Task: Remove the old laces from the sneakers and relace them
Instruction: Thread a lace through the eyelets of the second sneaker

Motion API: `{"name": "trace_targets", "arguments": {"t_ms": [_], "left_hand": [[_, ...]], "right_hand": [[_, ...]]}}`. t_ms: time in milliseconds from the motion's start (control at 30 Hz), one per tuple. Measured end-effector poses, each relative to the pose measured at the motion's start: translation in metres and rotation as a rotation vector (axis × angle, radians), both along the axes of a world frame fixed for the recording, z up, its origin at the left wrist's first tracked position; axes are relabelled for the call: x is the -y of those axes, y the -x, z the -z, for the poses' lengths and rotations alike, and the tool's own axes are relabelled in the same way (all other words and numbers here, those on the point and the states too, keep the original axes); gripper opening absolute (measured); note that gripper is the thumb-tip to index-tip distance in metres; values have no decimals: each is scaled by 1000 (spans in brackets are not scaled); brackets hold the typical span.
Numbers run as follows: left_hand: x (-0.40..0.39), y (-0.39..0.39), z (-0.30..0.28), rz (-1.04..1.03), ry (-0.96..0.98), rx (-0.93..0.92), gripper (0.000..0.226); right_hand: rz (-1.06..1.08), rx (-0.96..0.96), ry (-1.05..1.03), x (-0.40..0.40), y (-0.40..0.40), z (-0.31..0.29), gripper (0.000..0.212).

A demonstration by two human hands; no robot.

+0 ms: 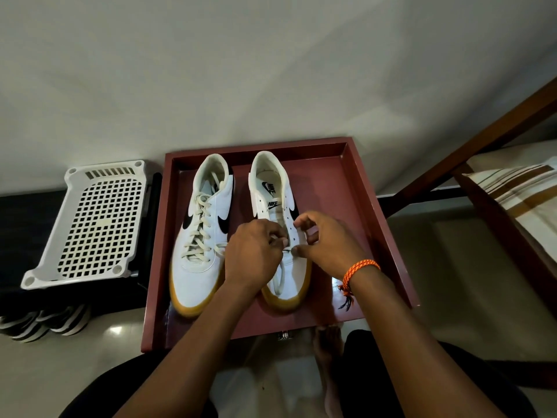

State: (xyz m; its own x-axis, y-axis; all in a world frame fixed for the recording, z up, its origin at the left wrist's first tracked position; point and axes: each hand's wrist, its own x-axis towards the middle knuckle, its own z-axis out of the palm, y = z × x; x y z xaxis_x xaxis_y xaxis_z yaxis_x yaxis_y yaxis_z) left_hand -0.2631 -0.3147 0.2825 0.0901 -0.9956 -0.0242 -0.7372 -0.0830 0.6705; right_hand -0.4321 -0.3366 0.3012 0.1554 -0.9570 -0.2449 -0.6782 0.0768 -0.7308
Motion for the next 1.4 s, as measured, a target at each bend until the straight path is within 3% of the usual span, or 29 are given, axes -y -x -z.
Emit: {"name": "trace_targets", "arguments": {"t_ms": [133, 300, 533, 667, 933, 1100, 1233, 1400], "left_hand": [[0, 1, 8, -42, -65, -288, 15], [-1, 4, 16, -62, -71, -398, 19], [10, -10, 7, 102, -119, -144, 12], [2, 1, 2, 42, -97, 18, 9], [4, -5, -5, 143, -145, 22, 14], [2, -5, -7, 139, -157, 48, 24], [3, -4, -5, 119, -147, 40, 21], [4, -4, -3, 117, -153, 27, 32]], "right_hand": [[19, 15, -2, -3, 0, 0, 45], [41, 13, 2, -3, -2, 0, 37], [126, -30, 31, 0, -4, -4, 16], [147, -83, 79, -2, -8, -3, 9], [150, -85, 110, -2, -10, -2, 15], [225, 108, -75, 2, -2, -4, 23], [257, 451, -261, 7, 5, -10, 7], [187, 870, -382, 4, 5, -32, 13]]}}
